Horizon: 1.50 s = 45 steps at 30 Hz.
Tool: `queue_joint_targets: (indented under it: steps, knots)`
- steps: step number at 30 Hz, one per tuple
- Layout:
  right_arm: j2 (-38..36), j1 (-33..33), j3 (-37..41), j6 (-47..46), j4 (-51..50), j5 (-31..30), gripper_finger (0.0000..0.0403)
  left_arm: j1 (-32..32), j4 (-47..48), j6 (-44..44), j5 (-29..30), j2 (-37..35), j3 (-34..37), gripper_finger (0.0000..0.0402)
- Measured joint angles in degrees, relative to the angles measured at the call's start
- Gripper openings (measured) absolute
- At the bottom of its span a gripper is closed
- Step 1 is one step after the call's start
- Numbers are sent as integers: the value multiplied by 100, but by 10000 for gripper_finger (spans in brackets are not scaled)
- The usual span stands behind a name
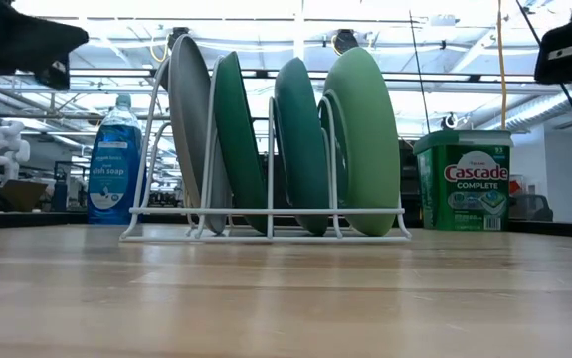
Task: Sort dishes
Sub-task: Return to Home Position
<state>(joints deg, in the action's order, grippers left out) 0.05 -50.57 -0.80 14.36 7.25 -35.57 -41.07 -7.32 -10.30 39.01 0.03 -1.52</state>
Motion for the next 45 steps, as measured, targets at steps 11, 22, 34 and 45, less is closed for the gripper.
queue_joint_targets:
  steps: [11,22,34,45]
  knots:
    - [2,317,0,349,10,270,0,63,405,620,-87,0,-7,0]
    - [4,1634,0,44,353,1168,0,940,378,895,-1076,-1,-9,0]
    - [4,3150,0,-312,149,2634,0,2067,333,699,-1895,0,-9,0]
    - [4,4270,-2,-571,-343,3382,0,3392,640,1256,-3261,0,64,0]
